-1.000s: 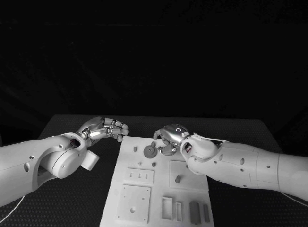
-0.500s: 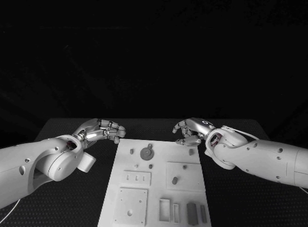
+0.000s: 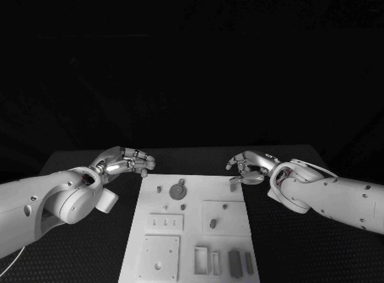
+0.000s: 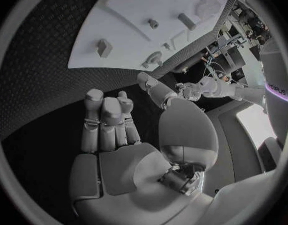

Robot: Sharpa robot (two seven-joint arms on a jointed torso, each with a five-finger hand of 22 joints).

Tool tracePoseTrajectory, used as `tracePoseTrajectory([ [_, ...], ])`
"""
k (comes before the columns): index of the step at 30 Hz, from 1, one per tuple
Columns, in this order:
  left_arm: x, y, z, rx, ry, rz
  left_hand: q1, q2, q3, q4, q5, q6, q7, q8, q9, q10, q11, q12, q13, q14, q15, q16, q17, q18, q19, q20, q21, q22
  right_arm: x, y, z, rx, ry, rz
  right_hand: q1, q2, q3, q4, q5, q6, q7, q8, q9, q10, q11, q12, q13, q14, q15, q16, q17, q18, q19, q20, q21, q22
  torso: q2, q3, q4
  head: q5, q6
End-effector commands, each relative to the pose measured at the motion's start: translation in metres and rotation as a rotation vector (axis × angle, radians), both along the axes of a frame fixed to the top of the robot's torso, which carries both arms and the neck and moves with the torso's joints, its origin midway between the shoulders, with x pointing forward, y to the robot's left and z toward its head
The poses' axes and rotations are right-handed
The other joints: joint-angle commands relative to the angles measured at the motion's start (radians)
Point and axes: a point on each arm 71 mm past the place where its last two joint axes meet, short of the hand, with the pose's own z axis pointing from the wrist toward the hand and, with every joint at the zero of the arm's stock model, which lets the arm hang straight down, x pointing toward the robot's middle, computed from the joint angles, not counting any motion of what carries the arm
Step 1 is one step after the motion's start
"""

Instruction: Assemble the parts on the task board

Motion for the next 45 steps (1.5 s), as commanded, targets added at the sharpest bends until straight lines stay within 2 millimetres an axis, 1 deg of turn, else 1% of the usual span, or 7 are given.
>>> tracePoseTrajectory([
  [1, 0.000, -0.003, 0.001, -0.012, -0.005, -0.024, -0.007, 0.005, 0.000, -0.008, 0.002, -0.001, 0.005, -0.006, 0.001, 0.003, 0.003, -0.001, 0.001, -0.006, 0.000, -0.003, -0.001, 0.005, -0.008, -0.002, 0.007, 0.013, -0.003, -0.003, -0.007, 0.010, 0.033, 0.015, 0.003, 0.007, -0.011, 0.000, 0.007, 0.014, 0.025, -0.001, -0.001, -0.010, 0.000, 0.007, -0.001, -0.004, 0.002, -0.004, 0.001, 0.030, -0.007, 0.002, -0.004, 0.001, 0.000, 0.0071, -0.0150, 0.002, -0.004],
  [9, -0.001, -0.003, 0.001, -0.013, -0.004, -0.027, -0.007, 0.006, 0.000, -0.008, 0.002, -0.002, 0.005, -0.007, 0.001, 0.000, 0.003, -0.004, 0.001, -0.007, 0.000, -0.003, -0.001, 0.005, -0.009, -0.001, 0.007, 0.013, -0.001, -0.011, -0.023, 0.001, 0.058, -0.009, -0.002, -0.005, -0.058, -0.002, -0.005, -0.031, 0.038, -0.024, -0.012, -0.025, 0.012, 0.007, -0.005, -0.010, 0.013, -0.009, 0.005, 0.030, -0.016, 0.004, -0.008, 0.001, 0.002, 0.0152, -0.0238, 0.000, -0.007],
  [25, -0.001, -0.004, 0.001, -0.014, -0.002, -0.032, -0.008, 0.006, 0.001, -0.009, 0.002, -0.003, 0.004, -0.008, 0.002, -0.002, 0.003, -0.006, 0.001, -0.007, 0.000, -0.004, -0.001, 0.005, -0.009, -0.001, 0.007, 0.013, 0.004, -0.010, -0.047, -0.006, 0.078, -0.038, 0.006, -0.001, -0.086, -0.001, -0.011, -0.052, 0.044, -0.032, -0.014, -0.036, 0.019, 0.012, -0.008, -0.013, 0.020, -0.010, 0.009, 0.030, -0.021, 0.006, -0.011, 0.000, 0.001, 0.0112, -0.0189, -0.007, -0.019],
  [32, -0.001, -0.004, 0.001, -0.014, -0.001, -0.033, -0.009, 0.007, 0.001, -0.009, 0.002, -0.003, 0.004, -0.008, 0.002, -0.003, 0.003, -0.006, 0.001, -0.007, 0.000, -0.004, -0.001, 0.004, -0.009, -0.001, 0.007, 0.013, 0.007, -0.008, -0.055, -0.011, 0.080, -0.051, 0.012, 0.007, -0.087, -0.001, -0.017, -0.051, 0.044, -0.031, -0.014, -0.037, 0.019, 0.015, -0.009, -0.013, 0.020, -0.010, 0.010, 0.030, -0.021, 0.007, -0.012, 0.000, 0.003, 0.0125, -0.0162, -0.011, -0.021],
  [39, -0.001, -0.003, 0.001, -0.014, 0.000, -0.032, -0.009, 0.007, 0.001, -0.010, 0.002, -0.003, 0.004, -0.009, 0.002, -0.003, 0.003, -0.006, 0.001, -0.007, 0.000, -0.004, -0.001, 0.004, -0.009, -0.001, 0.007, 0.013, 0.007, -0.004, -0.058, -0.007, 0.082, -0.049, 0.040, 0.023, -0.072, -0.001, -0.081, -0.041, 0.042, -0.024, -0.012, -0.038, 0.017, 0.020, -0.014, -0.011, 0.018, -0.012, 0.012, 0.030, -0.022, 0.007, -0.013, -0.001, 0.004, 0.0135, -0.0165, 0.003, -0.025],
  [41, -0.002, -0.004, 0.001, -0.014, 0.000, -0.033, -0.009, 0.007, 0.001, -0.010, 0.002, -0.003, 0.005, -0.009, 0.002, -0.003, 0.003, -0.006, 0.001, -0.007, 0.000, -0.004, -0.001, 0.004, -0.009, -0.001, 0.007, 0.013, 0.006, -0.004, -0.059, -0.008, 0.085, -0.049, 0.068, 0.031, -0.047, 0.000, -0.147, -0.035, 0.041, -0.020, -0.011, -0.037, 0.015, 0.022, -0.017, -0.011, 0.017, -0.013, 0.013, 0.030, -0.021, 0.007, -0.014, -0.002, 0.003, 0.0134, -0.0167, 0.004, -0.027],
  [45, -0.001, -0.003, 0.001, -0.013, 0.000, -0.031, -0.009, 0.007, 0.001, -0.010, 0.002, -0.003, 0.004, -0.009, 0.002, -0.003, 0.003, -0.007, 0.001, -0.007, 0.000, -0.004, -0.001, 0.004, -0.009, -0.001, 0.007, 0.013, 0.007, -0.002, -0.061, -0.009, 0.088, -0.048, 0.088, 0.036, -0.022, 0.000, -0.153, -0.021, 0.037, -0.012, -0.008, -0.036, 0.012, 0.025, -0.020, -0.010, 0.014, -0.012, 0.015, 0.030, -0.020, 0.006, -0.013, -0.002, 0.002, 0.0123, -0.0175, 0.003, -0.030],
])
